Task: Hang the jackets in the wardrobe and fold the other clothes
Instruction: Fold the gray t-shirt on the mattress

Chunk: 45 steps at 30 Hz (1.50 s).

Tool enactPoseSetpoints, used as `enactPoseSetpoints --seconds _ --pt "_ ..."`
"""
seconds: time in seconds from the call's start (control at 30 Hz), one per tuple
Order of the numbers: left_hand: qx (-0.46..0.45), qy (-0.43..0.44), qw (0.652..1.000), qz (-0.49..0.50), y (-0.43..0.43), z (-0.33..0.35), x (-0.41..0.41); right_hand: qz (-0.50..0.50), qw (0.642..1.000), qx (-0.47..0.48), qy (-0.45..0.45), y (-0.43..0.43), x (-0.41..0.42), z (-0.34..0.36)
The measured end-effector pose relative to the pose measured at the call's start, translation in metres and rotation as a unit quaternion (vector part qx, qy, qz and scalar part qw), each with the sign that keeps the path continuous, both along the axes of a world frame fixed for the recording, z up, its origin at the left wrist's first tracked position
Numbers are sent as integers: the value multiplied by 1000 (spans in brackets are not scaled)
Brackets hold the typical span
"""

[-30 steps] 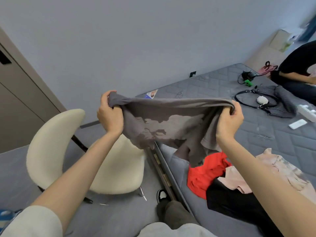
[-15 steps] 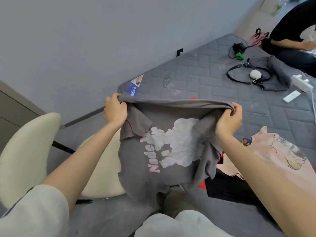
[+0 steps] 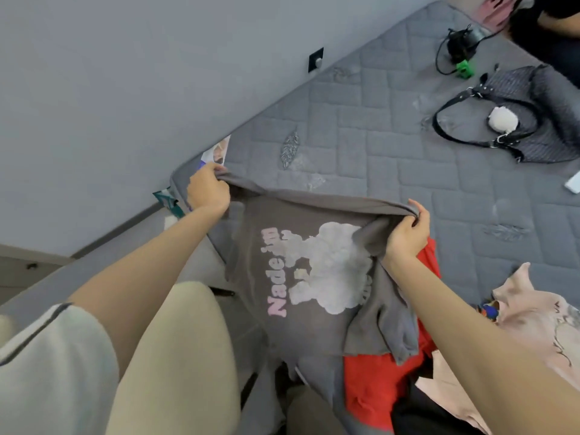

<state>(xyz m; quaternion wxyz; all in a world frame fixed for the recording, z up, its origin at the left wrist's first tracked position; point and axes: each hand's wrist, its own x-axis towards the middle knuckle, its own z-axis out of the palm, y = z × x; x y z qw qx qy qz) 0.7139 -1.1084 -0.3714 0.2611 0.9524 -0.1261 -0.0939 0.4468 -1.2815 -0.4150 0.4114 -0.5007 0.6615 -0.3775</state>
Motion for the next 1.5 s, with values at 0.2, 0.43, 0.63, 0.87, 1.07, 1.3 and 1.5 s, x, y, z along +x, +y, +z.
enactPoseSetpoints --seconds 0.2,0.43,0.63,0.87,1.07,1.3,1.5 --pt "-120 45 988 -87 -37 -64 26 161 984 14 76 -36 24 -58" --pt "-34 183 982 -31 17 -158 -2 294 940 114 133 2 18 -115" --pt "0 282 957 71 54 -221 -17 415 881 159 162 29 31 -153" --pt "67 280 958 16 67 -272 -8 489 836 188 162 51 86 -192" --pt "138 244 960 -12 59 -297 2 562 804 107 164 66 158 -205" --pt "104 264 954 -97 70 -314 6 704 679 -55 199 77 247 -212" --pt "-69 249 961 -96 94 -307 24 706 490 -133 494 81 287 -231"
